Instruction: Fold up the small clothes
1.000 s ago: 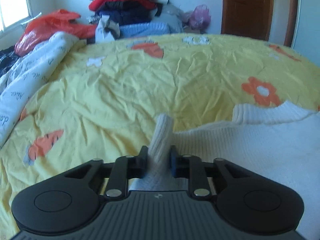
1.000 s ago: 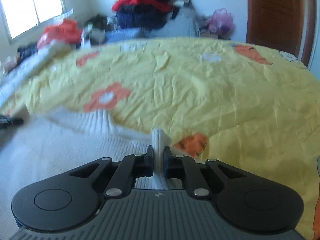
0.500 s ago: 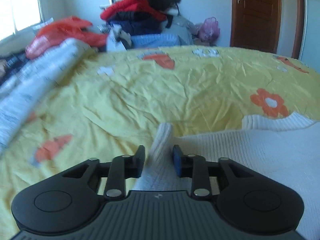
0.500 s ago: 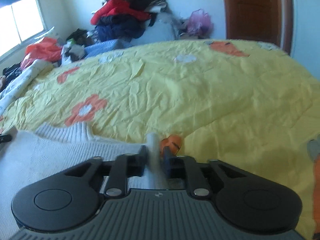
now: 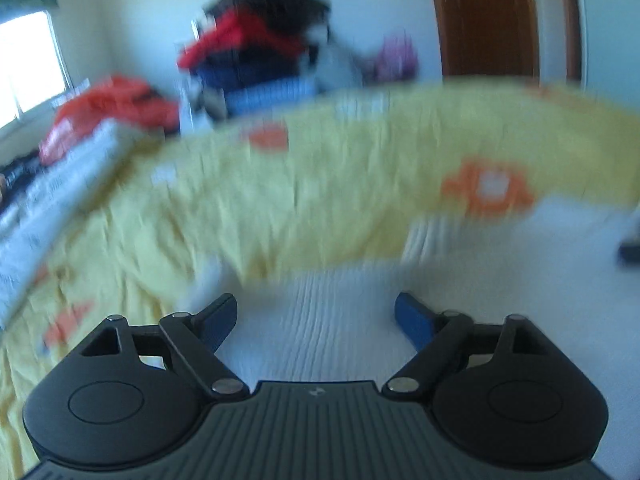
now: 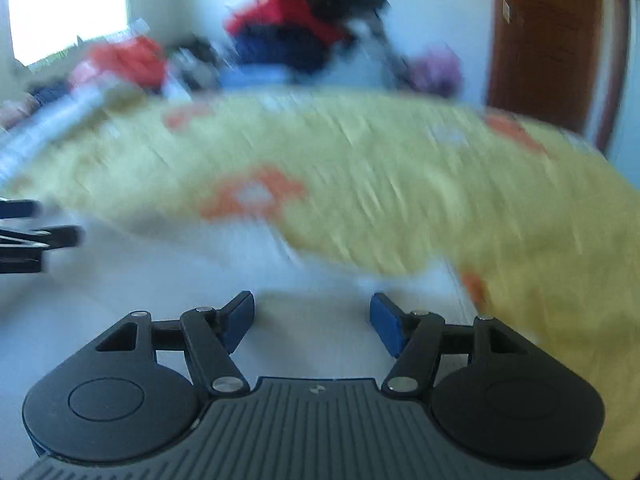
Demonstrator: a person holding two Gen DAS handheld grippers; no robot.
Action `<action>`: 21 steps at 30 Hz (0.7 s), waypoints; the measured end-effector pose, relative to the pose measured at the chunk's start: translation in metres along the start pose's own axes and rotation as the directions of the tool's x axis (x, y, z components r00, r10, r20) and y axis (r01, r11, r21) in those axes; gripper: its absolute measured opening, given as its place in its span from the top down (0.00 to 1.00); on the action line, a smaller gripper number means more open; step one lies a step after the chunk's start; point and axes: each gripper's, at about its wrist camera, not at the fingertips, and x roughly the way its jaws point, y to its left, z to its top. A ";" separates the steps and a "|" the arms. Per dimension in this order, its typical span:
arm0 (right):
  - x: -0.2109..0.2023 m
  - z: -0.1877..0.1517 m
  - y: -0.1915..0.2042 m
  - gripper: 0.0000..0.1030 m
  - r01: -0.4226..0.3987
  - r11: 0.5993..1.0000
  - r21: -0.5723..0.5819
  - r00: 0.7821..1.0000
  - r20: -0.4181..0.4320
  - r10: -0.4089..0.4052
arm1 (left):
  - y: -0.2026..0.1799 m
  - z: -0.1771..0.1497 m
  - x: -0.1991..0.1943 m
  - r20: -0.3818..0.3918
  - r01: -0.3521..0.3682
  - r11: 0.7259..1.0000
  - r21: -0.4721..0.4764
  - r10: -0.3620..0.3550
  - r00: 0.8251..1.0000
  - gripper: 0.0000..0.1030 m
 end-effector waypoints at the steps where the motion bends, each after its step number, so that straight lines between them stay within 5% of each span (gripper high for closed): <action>1: -0.001 0.000 -0.007 0.37 -0.005 1.000 0.023 1.000 0.004 0.005 | 0.009 -0.001 -0.001 0.008 0.038 0.998 -0.055 -0.038 0.999 0.15; 6: 0.004 0.000 -0.023 0.38 -0.027 0.998 0.062 1.000 0.012 0.027 | 0.026 0.000 0.010 -0.016 0.087 0.988 -0.126 -0.090 0.996 0.12; 9: 0.001 0.003 -0.013 0.38 0.022 0.999 0.031 0.999 0.025 -0.023 | 0.023 -0.001 0.009 -0.010 0.074 0.991 -0.114 -0.076 0.997 0.11; 12: -0.033 0.002 0.005 0.32 0.131 0.991 0.029 0.982 0.133 -0.133 | 0.019 -0.001 -0.005 -0.003 0.010 0.993 -0.120 -0.010 1.000 0.13; 14: -0.055 -0.003 0.015 0.24 0.040 0.999 0.038 0.983 0.178 -0.046 | 0.010 -0.005 -0.028 0.024 -0.058 0.992 -0.115 0.061 0.998 0.13; 16: -0.062 -0.009 0.027 0.14 -0.012 0.999 0.032 0.986 0.166 0.006 | 0.006 -0.013 -0.050 0.037 -0.005 0.991 -0.137 0.010 0.999 0.12; 18: -0.056 -0.021 0.041 0.14 -0.001 1.000 -0.030 0.992 0.123 0.004 | 0.002 -0.025 -0.062 0.034 0.069 0.983 -0.170 -0.064 0.997 0.09; 21: -0.036 -0.044 0.043 0.10 0.033 0.996 -0.077 0.995 0.101 -0.025 | -0.012 -0.044 -0.058 0.061 0.044 0.994 -0.097 -0.038 0.997 0.04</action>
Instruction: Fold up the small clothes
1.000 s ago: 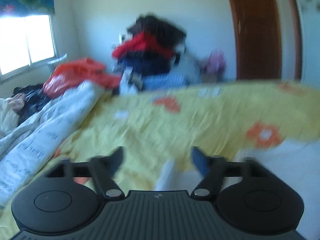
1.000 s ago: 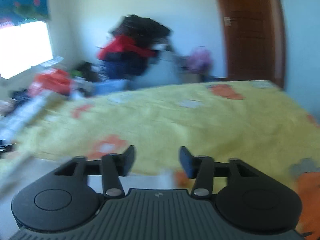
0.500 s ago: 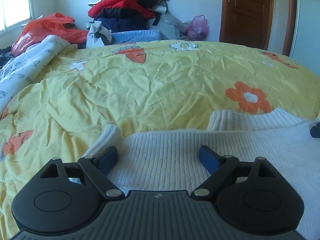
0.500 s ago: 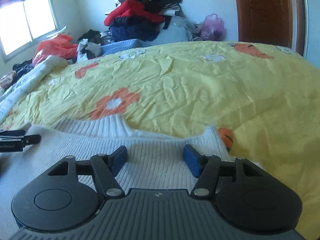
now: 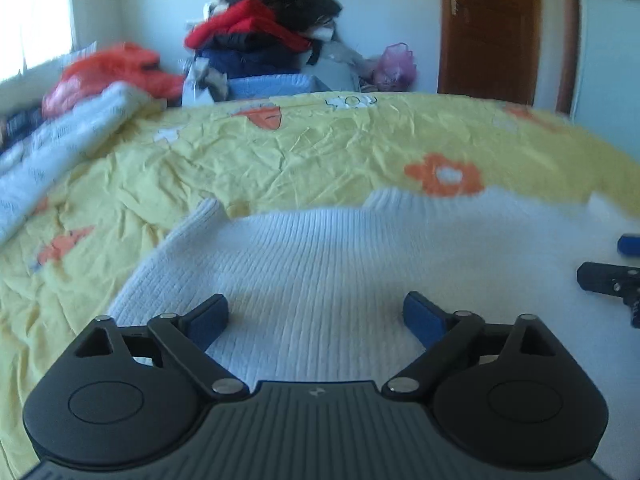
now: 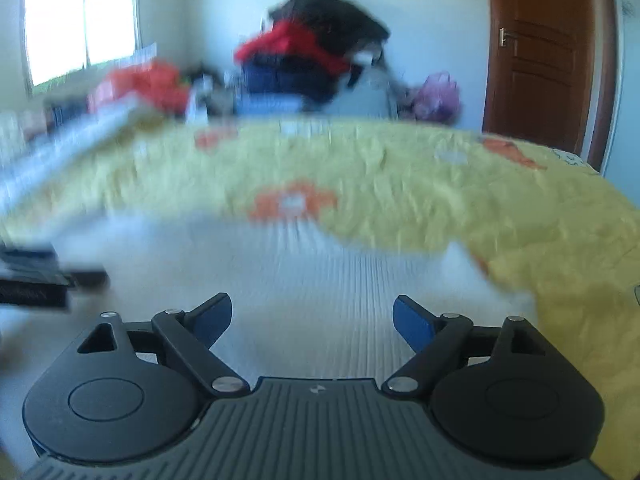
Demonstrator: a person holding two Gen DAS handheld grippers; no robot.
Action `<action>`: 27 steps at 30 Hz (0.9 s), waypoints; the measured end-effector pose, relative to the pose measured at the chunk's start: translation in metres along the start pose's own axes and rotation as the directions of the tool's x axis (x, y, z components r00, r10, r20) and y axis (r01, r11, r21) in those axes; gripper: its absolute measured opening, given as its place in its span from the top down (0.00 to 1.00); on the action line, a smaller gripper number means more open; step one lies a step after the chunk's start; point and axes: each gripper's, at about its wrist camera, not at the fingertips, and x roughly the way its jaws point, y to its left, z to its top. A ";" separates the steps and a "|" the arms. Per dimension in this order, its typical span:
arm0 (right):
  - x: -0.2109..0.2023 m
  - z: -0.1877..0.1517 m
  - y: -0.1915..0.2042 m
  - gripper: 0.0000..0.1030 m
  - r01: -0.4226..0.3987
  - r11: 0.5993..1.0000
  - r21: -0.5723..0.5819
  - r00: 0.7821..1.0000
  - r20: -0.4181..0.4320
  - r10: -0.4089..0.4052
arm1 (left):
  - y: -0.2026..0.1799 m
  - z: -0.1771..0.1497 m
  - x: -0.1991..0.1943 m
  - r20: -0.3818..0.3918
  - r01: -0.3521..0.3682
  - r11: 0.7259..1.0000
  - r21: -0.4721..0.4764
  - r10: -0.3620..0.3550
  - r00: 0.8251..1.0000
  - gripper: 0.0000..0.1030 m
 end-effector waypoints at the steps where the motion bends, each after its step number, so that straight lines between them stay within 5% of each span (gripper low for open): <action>1: -0.002 0.000 -0.003 0.10 -0.015 1.000 0.021 1.000 0.011 0.014 | 0.001 -0.005 0.000 0.030 0.001 1.000 -0.009 -0.001 1.000 0.04; 12: -0.007 0.011 0.003 0.11 0.002 0.999 0.048 1.000 0.007 -0.002 | 0.006 -0.004 0.006 0.010 0.017 0.998 -0.060 -0.017 1.000 0.01; 16: -0.027 0.025 0.035 0.09 -0.125 0.992 0.025 0.990 0.065 0.123 | 0.007 -0.006 0.006 0.012 0.015 0.998 -0.063 -0.014 1.000 0.01; 21: 0.011 0.015 0.068 0.05 -0.129 0.988 -0.084 0.989 -0.078 0.122 | 0.006 -0.006 0.006 0.012 0.013 0.998 -0.062 -0.013 1.000 0.01; 27: 0.016 0.011 0.058 0.02 -0.183 0.983 -0.015 0.982 -0.054 0.182 | 0.007 -0.006 0.006 0.013 0.016 0.998 -0.063 -0.015 1.000 0.01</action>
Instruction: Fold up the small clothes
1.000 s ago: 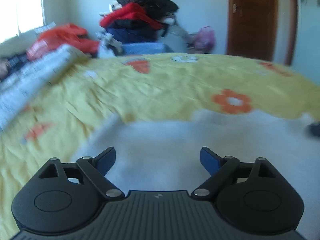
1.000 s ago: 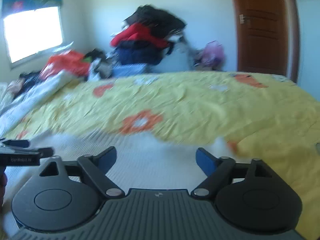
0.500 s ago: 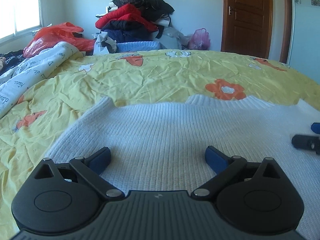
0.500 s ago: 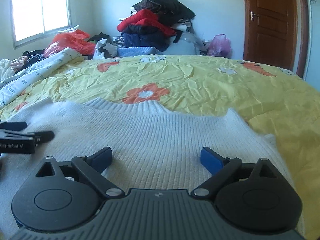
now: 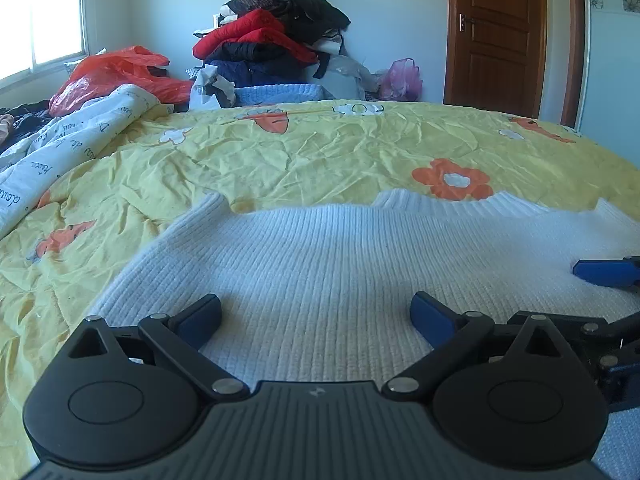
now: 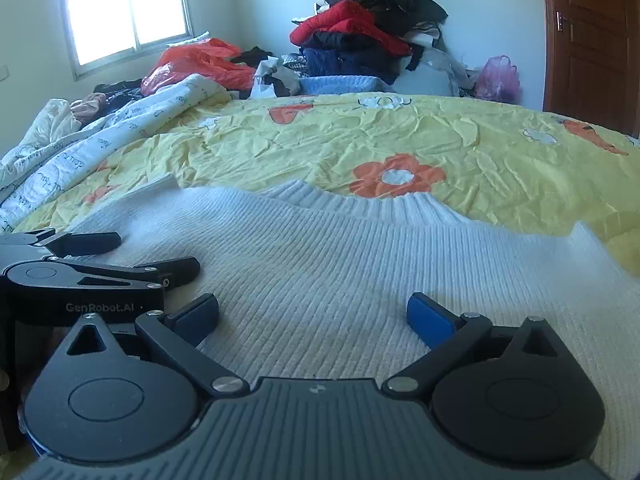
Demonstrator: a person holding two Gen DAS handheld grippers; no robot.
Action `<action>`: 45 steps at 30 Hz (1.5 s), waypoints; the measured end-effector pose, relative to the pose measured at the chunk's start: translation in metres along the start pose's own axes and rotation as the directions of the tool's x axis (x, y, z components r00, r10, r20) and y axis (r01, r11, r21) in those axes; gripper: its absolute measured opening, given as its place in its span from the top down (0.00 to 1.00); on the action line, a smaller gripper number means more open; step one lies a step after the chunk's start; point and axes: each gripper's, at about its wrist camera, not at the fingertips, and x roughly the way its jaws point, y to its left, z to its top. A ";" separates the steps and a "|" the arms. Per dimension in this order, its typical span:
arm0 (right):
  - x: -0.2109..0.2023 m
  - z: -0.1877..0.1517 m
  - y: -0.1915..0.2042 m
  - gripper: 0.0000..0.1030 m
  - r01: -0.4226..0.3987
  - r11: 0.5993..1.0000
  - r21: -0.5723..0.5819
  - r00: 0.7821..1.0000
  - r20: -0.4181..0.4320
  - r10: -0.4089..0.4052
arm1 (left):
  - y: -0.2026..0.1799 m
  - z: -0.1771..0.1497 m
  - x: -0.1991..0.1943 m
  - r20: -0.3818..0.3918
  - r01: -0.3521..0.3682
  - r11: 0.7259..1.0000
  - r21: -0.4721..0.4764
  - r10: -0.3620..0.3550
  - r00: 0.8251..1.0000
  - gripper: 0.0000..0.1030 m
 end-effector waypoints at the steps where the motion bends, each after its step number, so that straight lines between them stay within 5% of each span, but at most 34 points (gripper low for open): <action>1: 0.000 -0.001 0.002 0.03 0.008 1.000 -0.009 1.000 0.002 -0.008 | 0.001 0.000 0.000 0.001 0.006 1.000 -0.003 -0.006 1.000 0.01; 11: -0.009 -0.005 0.001 0.02 0.007 1.000 -0.001 1.000 0.031 -0.007 | 0.022 -0.007 -0.038 0.001 0.003 1.000 -0.030 -0.003 1.000 0.01; 18: -0.010 -0.005 0.003 0.03 0.017 1.000 -0.012 1.000 0.026 -0.016 | 0.028 -0.021 -0.028 0.004 -0.002 1.000 -0.005 0.002 1.000 0.00; 24: -0.071 -0.030 -0.023 0.05 0.085 0.995 0.052 0.987 0.130 -0.091 | 0.029 -0.023 -0.069 0.050 0.005 0.999 0.032 -0.007 0.999 0.00; 27: -0.087 -0.050 -0.059 0.07 0.183 0.976 0.118 0.979 0.065 -0.191 | 0.034 -0.036 -0.073 0.031 0.053 0.996 0.069 -0.055 0.998 0.00; 30: -0.096 -0.063 -0.074 0.09 0.139 0.987 0.082 0.986 0.080 -0.146 | 0.044 -0.046 -0.062 0.036 0.101 0.994 0.048 -0.103 0.994 0.00; 35: -0.098 -0.052 -0.051 0.06 0.225 0.971 0.084 0.970 0.070 -0.231 | 0.033 -0.033 -0.067 -0.004 0.042 0.997 0.058 -0.042 0.999 0.00; 39: -0.119 -0.058 -0.035 0.05 0.179 0.982 0.067 0.973 0.133 -0.187 | 0.025 -0.045 -0.098 0.041 0.087 0.993 0.080 -0.091 0.995 0.00; 45: -0.111 -0.077 -0.043 0.02 0.165 0.986 0.026 0.985 0.041 -0.166 | 0.021 -0.074 -0.091 -0.031 0.120 0.983 0.139 -0.117 0.993 0.00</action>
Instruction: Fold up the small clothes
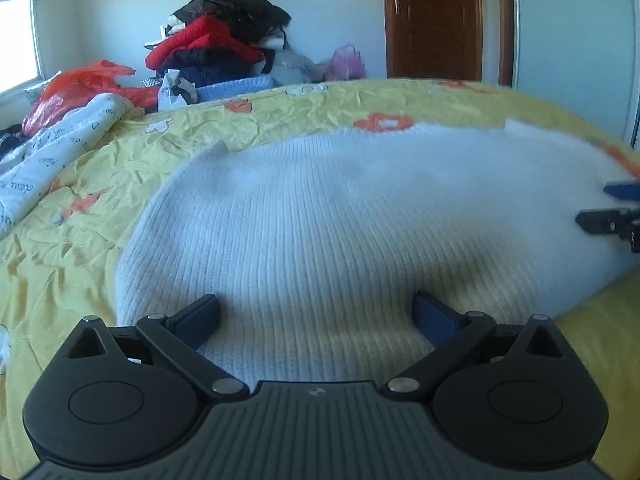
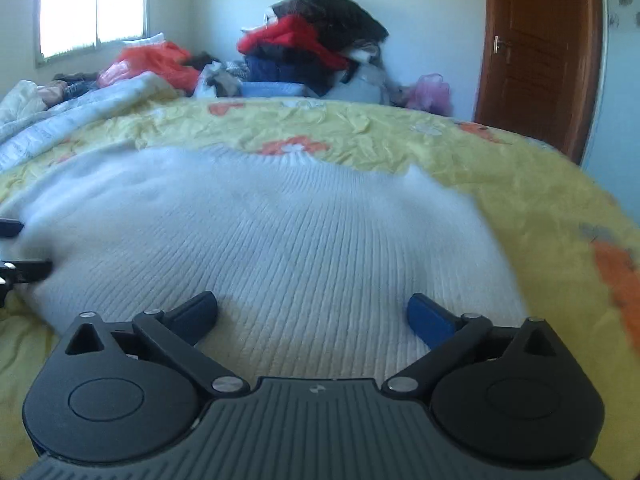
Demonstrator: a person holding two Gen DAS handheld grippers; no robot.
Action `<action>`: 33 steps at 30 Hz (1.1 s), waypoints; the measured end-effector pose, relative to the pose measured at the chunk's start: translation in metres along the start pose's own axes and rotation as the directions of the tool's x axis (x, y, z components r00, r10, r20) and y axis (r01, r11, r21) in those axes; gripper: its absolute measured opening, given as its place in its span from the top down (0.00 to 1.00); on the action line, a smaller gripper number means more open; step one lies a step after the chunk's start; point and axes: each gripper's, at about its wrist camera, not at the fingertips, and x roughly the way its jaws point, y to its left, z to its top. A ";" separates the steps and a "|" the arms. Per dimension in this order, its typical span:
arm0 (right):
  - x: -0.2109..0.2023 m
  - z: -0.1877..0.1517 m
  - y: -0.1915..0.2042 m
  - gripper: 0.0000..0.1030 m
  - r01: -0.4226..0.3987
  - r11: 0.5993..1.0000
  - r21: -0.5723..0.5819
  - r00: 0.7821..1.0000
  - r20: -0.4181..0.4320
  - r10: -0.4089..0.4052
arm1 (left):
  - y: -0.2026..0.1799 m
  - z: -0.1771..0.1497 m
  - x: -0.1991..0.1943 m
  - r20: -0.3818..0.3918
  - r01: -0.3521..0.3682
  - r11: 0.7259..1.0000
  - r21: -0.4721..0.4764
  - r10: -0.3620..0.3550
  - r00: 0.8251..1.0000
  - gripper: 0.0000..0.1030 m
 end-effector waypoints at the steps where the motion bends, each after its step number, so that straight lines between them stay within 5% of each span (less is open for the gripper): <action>1: 0.000 0.005 0.001 0.03 0.002 1.000 -0.010 1.000 -0.021 -0.002 | -0.001 0.003 0.001 -0.013 -0.004 1.000 0.008 0.004 1.000 0.00; 7: -0.027 0.019 0.005 0.05 -0.026 0.999 0.022 1.000 -0.017 0.027 | -0.008 0.014 -0.018 0.011 -0.025 0.999 0.036 0.024 1.000 0.00; 10: -0.027 0.007 0.004 0.02 -0.031 1.000 0.005 0.997 -0.065 0.031 | -0.002 0.009 -0.010 -0.054 0.003 1.000 -0.004 -0.003 0.999 0.00; 14: -0.027 -0.012 0.019 0.01 -0.009 0.985 -0.171 0.995 -0.103 -0.009 | -0.003 0.006 -0.006 -0.090 0.001 1.000 0.011 0.000 0.996 0.00; 16: -0.029 -0.005 0.018 0.02 -0.027 0.986 -0.165 0.992 -0.124 0.006 | -0.004 0.014 -0.006 -0.130 0.004 1.000 0.017 -0.002 0.991 0.00; 21: -0.034 0.035 0.009 0.04 -0.015 0.995 -0.102 1.000 0.008 0.016 | -0.003 0.032 -0.023 -0.065 0.043 0.999 -0.012 -0.044 0.997 0.00; 24: -0.009 0.061 0.005 0.01 -0.011 0.996 -0.090 0.999 0.041 0.015 | -0.014 0.034 -0.013 -0.086 0.044 0.999 -0.004 -0.044 0.995 0.00; 30: 0.067 0.075 -0.004 0.03 -0.017 0.989 -0.147 0.992 -0.128 -0.001 | -0.031 0.019 -0.003 -0.096 0.020 0.998 0.054 -0.014 0.995 0.00; 33: 0.061 0.085 -0.025 0.09 -0.034 0.993 -0.112 0.997 -0.065 0.027 | -0.023 0.018 -0.004 -0.104 0.037 0.999 0.022 -0.034 0.994 0.00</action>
